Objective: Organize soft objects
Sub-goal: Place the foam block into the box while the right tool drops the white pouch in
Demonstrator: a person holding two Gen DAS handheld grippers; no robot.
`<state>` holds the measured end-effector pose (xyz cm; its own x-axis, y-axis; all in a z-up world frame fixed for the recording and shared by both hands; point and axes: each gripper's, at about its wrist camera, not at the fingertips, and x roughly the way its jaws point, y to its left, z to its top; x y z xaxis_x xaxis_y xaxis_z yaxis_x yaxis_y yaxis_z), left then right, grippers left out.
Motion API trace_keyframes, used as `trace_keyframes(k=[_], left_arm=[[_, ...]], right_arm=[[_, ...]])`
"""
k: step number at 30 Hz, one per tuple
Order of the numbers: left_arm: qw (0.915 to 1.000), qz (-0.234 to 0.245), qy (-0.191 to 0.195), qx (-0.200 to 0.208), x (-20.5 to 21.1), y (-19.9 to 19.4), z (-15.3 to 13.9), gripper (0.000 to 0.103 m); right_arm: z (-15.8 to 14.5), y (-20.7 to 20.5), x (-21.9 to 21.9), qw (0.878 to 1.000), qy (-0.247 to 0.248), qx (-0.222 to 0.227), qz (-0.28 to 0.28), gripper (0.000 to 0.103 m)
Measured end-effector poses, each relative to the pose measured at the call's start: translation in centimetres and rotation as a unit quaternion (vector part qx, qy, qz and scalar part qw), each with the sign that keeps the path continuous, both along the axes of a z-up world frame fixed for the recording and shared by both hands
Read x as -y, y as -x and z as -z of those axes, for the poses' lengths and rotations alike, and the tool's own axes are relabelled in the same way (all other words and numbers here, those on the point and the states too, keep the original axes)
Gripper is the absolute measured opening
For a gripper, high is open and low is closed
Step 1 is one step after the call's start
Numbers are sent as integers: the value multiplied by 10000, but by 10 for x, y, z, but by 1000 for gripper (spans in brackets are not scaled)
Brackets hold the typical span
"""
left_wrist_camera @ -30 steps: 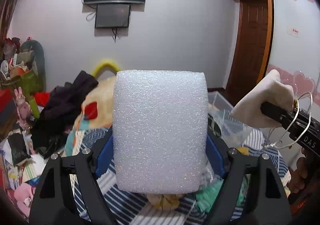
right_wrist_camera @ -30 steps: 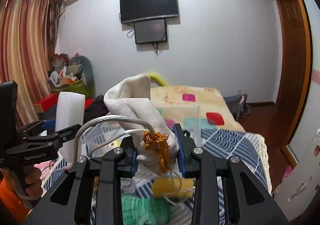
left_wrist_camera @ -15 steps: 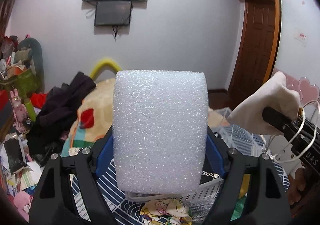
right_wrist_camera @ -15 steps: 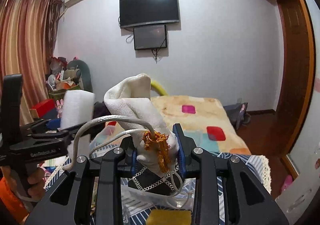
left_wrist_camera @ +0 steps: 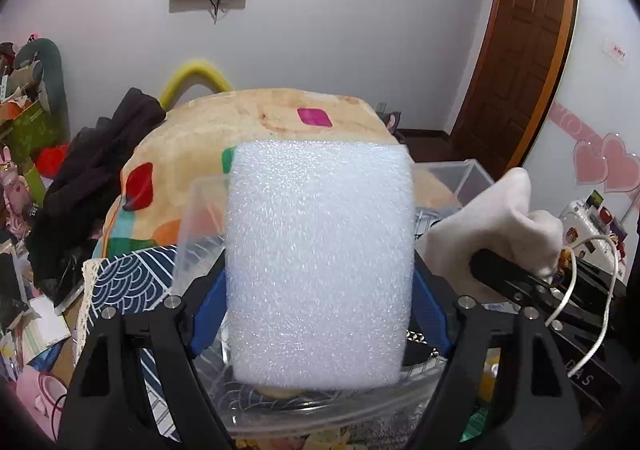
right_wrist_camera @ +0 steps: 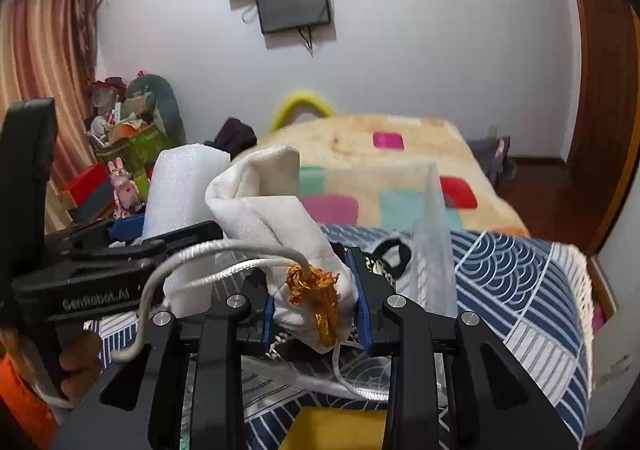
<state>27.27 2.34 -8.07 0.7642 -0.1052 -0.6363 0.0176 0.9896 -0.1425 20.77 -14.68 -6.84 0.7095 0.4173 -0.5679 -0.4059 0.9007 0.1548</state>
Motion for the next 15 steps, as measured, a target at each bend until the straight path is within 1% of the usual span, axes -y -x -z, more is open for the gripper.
trace_keyframes(k=[1,5,6,9,11,12,15], left_arm=[[10000,-11,-42,-26,3,-3,3,80],[9997,-21,-197,-160,10,-5,10,81],[9996,-12,-205,-167,10,-5,10,81],[9996,-70,-244,-155,7,-2,9,85],[9996,-101,-213,-133,5,1,7,87],[9997,-116,-164,-129,2,3,6,88],[9999,-114,-19,-82,-3,9,0,91]], right_arm=[[1,-3,0,10000,17,-55,24,28],[-2,-3,-10,9993,348,33,86,28],[-2,-3,-12,9991,423,44,88,30],[-2,0,-14,9984,552,68,83,31],[-3,0,-12,9982,599,47,80,35],[-3,0,-12,9980,631,33,42,38],[-4,3,-8,9976,692,10,6,52]])
